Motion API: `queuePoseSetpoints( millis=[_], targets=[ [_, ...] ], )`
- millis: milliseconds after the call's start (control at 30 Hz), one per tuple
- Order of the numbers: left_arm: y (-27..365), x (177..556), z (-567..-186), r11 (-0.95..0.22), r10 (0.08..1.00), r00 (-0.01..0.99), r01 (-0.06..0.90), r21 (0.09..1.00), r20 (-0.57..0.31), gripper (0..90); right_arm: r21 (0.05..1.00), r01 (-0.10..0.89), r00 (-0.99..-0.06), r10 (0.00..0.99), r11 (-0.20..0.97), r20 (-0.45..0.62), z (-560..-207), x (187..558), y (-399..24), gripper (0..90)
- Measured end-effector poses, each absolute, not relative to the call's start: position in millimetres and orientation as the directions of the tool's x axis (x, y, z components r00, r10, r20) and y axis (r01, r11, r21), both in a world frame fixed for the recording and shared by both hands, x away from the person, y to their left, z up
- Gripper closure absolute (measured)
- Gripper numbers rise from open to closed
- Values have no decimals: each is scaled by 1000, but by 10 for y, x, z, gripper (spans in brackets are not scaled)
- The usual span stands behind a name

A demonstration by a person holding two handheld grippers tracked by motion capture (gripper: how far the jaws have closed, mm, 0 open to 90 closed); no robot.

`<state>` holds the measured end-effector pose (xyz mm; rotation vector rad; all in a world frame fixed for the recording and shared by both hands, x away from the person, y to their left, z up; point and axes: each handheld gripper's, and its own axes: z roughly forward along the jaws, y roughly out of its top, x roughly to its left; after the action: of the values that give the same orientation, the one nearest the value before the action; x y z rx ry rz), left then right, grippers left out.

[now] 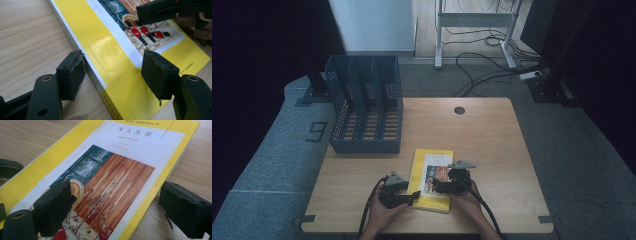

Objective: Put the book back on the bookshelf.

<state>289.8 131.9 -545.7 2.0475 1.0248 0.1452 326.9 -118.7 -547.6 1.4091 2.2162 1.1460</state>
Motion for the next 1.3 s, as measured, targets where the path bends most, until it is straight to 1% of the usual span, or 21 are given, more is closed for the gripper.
queuePoseSetpoints(
  millis=[167, 233, 267, 333, 400, 433, 567, 600, 833, 933, 967, 1133, 1300],
  targets=[
    [1305, 2883, -5447, -334, 716, 659, 613, 716, -230, 348, 750, 618, -501, 853, 235, 146, -5459, 3258, -1178, 138],
    [1300, 2876, -5444, -337, 718, 659, 610, 717, -224, 352, 756, 611, -500, 854, 235, 140, -5443, 3251, -1189, 178],
    [1300, 2876, -5444, -337, 718, 659, 610, 717, -224, 352, 756, 611, -500, 854, 235, 140, -5443, 3251, -1189, 178],
    [1299, 2876, -5443, -337, 718, 659, 611, 717, -224, 352, 769, 590, -510, 852, 246, 119, -5419, 3236, -1200, 221],
    [1300, 2876, -5442, -338, 718, 659, 610, 717, -223, 352, 771, 588, -511, 851, 245, 119, -5412, 3236, -1207, 233],
    [1297, 2874, -5442, -334, 720, 656, 613, 716, -226, 354, 775, 586, -511, 851, 239, 124, -5400, 3236, -1223, 257],
    [1294, 2865, -5428, -334, 724, 649, 626, 704, -234, 355, 781, 581, -511, 850, 228, 131, -5381, 3230, -1237, 278],
    [1294, 2863, -5428, -332, 726, 647, 628, 704, -234, 357, 790, 575, -508, 850, 213, 141, -5363, 3226, -1252, 298],
    [1296, 2864, -5431, -332, 725, 648, 627, 705, -235, 356, 810, 552, -517, 844, 200, 144, -5320, 3233, -1259, 320],
    [1297, 2862, -5431, -334, 724, 649, 627, 704, -235, 354, 809, 555, -519, 841, 192, 156, -5300, 3251, -1267, 342],
    [1296, 2861, -5431, -335, 724, 649, 626, 704, -233, 353, 809, 560, -520, 836, 179, 175, -5281, 3267, -1278, 354],
    [1292, 2858, -5431, -335, 723, 650, 626, 704, -234, 351, 810, 557, -525, 834, 185, 171, -5276, 3290, -1275, 361],
    [1295, 2858, -5436, -335, 721, 652, 625, 705, -234, 345, 810, 567, -513, 834, 151, 203, -5306, 3343, -1280, 372]
  ],
)
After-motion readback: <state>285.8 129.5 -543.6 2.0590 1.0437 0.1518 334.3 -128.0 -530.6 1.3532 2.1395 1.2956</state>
